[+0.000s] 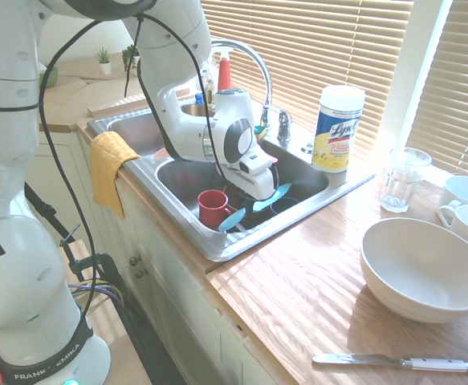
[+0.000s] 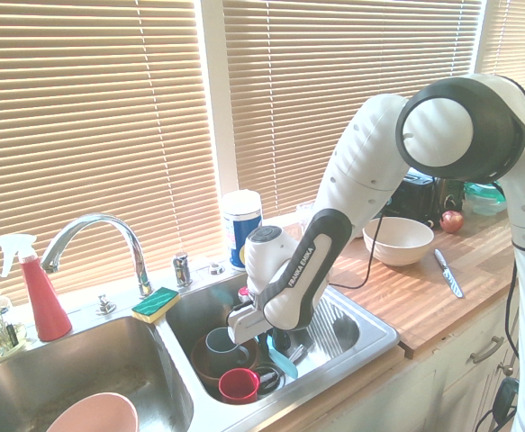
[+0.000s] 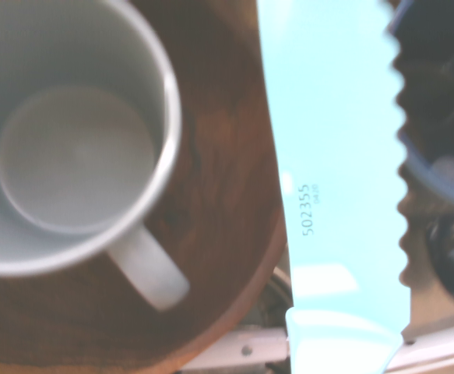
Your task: Put the knife into the sink
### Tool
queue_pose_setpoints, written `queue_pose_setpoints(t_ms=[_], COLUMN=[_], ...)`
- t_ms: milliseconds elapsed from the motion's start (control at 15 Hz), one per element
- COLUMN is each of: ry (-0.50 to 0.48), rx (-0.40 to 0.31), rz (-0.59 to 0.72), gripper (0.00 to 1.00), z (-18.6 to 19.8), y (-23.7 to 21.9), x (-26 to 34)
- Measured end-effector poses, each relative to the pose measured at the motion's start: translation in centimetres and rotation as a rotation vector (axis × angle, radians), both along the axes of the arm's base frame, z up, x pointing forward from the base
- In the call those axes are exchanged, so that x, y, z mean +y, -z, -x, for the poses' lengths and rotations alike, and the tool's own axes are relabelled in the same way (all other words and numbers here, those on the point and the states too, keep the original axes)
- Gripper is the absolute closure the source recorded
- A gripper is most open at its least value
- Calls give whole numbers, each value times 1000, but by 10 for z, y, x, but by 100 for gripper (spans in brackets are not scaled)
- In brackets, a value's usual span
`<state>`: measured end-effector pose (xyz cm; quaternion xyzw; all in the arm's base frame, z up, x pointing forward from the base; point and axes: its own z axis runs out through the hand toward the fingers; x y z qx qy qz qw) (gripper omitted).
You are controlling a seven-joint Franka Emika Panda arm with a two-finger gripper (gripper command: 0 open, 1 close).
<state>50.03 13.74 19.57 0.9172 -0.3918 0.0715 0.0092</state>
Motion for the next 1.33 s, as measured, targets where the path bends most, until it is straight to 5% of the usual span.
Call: queue_pose_setpoints(t_ms=[600, 667, 1000, 1333], ry=[24, 29, 50, 38], rx=[41, 49, 61, 3], rz=[11, 13, 11, -11], gripper=[100, 0, 0, 0], z=[7, 8, 8, -2], y=[29, 35, 42, -1], x=[-6, -8, -17, -19])
